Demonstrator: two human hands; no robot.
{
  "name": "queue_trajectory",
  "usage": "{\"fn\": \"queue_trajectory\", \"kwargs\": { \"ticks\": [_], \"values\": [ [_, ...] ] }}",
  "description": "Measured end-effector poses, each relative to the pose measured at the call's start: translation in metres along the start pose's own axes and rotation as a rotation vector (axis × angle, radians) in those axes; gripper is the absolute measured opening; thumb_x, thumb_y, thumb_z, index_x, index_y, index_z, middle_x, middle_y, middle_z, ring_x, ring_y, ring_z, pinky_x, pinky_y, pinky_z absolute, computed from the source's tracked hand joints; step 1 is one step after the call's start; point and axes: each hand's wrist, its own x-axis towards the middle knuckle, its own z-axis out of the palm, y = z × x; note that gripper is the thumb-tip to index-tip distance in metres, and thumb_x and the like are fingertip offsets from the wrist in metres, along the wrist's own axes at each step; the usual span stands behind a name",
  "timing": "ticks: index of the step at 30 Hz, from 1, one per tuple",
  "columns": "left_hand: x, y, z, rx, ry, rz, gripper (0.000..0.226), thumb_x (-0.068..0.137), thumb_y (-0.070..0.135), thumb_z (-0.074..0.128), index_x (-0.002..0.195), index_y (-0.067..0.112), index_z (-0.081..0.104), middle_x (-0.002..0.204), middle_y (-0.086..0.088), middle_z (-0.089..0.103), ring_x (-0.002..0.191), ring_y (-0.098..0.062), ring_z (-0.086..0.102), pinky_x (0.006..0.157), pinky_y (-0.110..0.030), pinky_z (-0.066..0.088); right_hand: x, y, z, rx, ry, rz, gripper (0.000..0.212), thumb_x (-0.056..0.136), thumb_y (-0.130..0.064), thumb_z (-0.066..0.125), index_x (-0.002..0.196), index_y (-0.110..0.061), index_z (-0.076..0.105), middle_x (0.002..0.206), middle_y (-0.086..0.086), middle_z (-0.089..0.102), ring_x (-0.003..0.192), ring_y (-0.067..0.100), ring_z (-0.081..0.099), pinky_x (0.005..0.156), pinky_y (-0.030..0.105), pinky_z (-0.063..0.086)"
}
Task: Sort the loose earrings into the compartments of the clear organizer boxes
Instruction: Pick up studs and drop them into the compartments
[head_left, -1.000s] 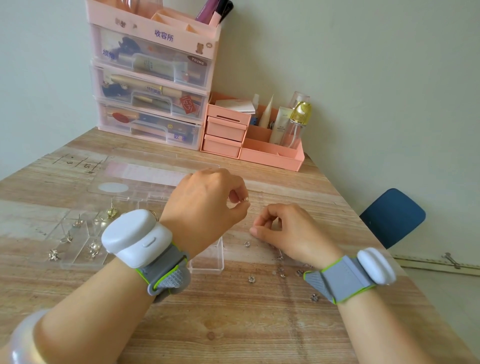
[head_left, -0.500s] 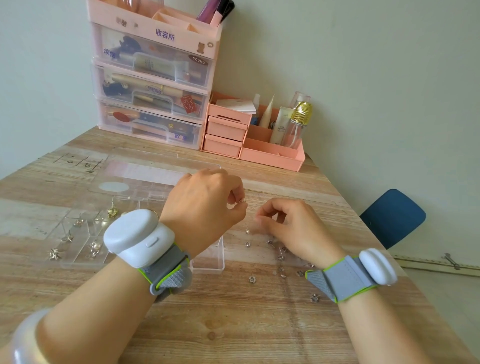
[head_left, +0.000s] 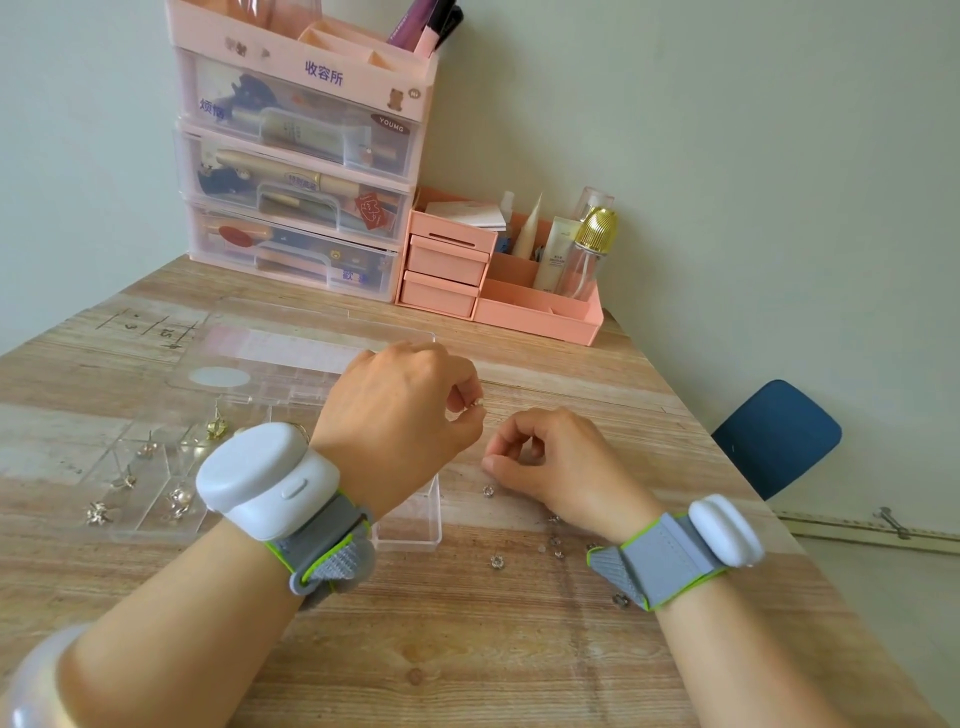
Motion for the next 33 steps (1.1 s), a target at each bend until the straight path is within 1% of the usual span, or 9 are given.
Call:
{"fn": "queue_trajectory", "kwargs": {
  "ticks": [3,8,14,17,19,21,24,29,33],
  "values": [
    [0.0,0.0,-0.001,-0.005,0.009,0.001,0.008,0.081,0.027,0.058,0.083,0.024,0.065,0.076,0.014,0.056,0.079,-0.012,0.054,0.082,-0.036,0.046,-0.001,-0.001,-0.001,0.002,0.056,-0.001,0.006,0.08,-0.028,0.067,0.074,-0.026,0.065,0.064,-0.015,0.059,0.056,-0.001,0.048,0.055,0.013,0.036],
    [-0.001,0.001,-0.001,-0.005,0.003,0.007,0.006,0.08,0.027,0.059,0.08,0.023,0.063,0.074,0.013,0.054,0.079,-0.013,0.054,0.081,-0.035,0.045,-0.002,-0.005,-0.004,0.104,0.164,-0.038,0.008,0.078,-0.016,0.068,0.076,-0.023,0.064,0.072,-0.01,0.064,0.068,0.003,0.055,0.068,0.018,0.045],
    [-0.001,-0.001,-0.001,0.005,-0.003,0.019,0.006,0.081,0.027,0.058,0.078,0.022,0.061,0.073,0.013,0.052,0.079,-0.013,0.053,0.081,-0.034,0.045,-0.004,-0.007,-0.004,0.058,0.242,-0.158,0.019,0.079,-0.008,0.065,0.085,-0.021,0.052,0.077,-0.011,0.056,0.076,0.007,0.05,0.065,0.011,0.037],
    [-0.001,-0.002,-0.002,0.046,-0.007,0.035,0.007,0.082,0.027,0.057,0.081,0.022,0.06,0.077,0.012,0.052,0.081,-0.014,0.051,0.079,-0.031,0.043,-0.005,-0.009,-0.005,-0.016,0.289,-0.202,0.026,0.079,-0.005,0.063,0.086,-0.024,0.047,0.076,-0.013,0.053,0.076,0.007,0.05,0.067,0.015,0.039],
    [-0.002,-0.004,-0.006,0.125,-0.011,0.062,0.009,0.084,0.03,0.054,0.085,0.022,0.06,0.083,0.012,0.054,0.082,-0.013,0.046,0.075,-0.026,0.035,-0.005,-0.013,-0.006,-0.052,0.302,-0.231,0.029,0.079,-0.005,0.063,0.086,-0.026,0.044,0.077,-0.012,0.052,0.076,0.008,0.051,0.069,0.02,0.042],
    [-0.004,-0.005,-0.012,0.187,-0.014,0.1,0.012,0.086,0.032,0.052,0.089,0.022,0.059,0.087,0.012,0.053,0.082,-0.011,0.041,0.075,-0.023,0.03,-0.006,-0.018,-0.008,-0.068,0.295,-0.251,0.03,0.079,-0.006,0.062,0.087,-0.027,0.042,0.077,-0.012,0.052,0.076,0.009,0.051,0.069,0.025,0.043],
    [-0.01,-0.007,-0.026,0.233,-0.017,0.122,0.014,0.087,0.033,0.05,0.092,0.024,0.06,0.087,0.014,0.05,0.083,-0.01,0.041,0.075,-0.022,0.028,-0.008,-0.033,-0.009,-0.061,0.269,-0.278,0.031,0.08,-0.009,0.064,0.087,-0.029,0.042,0.078,-0.013,0.054,0.076,0.009,0.051,0.069,0.03,0.045],
    [-0.028,-0.026,-0.063,0.232,-0.02,0.056,0.013,0.085,0.031,0.056,0.09,0.023,0.065,0.084,0.012,0.057,0.087,-0.012,0.053,0.079,-0.027,0.042,-0.006,-0.074,0.0,0.042,0.209,-0.31,0.023,0.077,-0.012,0.069,0.082,-0.029,0.055,0.076,-0.016,0.057,0.074,0.008,0.052,0.07,0.03,0.046],
    [-0.037,-0.041,-0.081,0.221,-0.045,-0.009,0.009,0.082,0.031,0.06,0.084,0.025,0.066,0.077,0.015,0.059,0.082,-0.009,0.054,0.074,-0.026,0.044,-0.002,-0.094,0.013,0.125,0.117,-0.286,0.021,0.077,-0.009,0.069,0.084,-0.026,0.058,0.075,-0.014,0.059,0.071,0.007,0.053,0.07,0.029,0.047]
  ]
}}
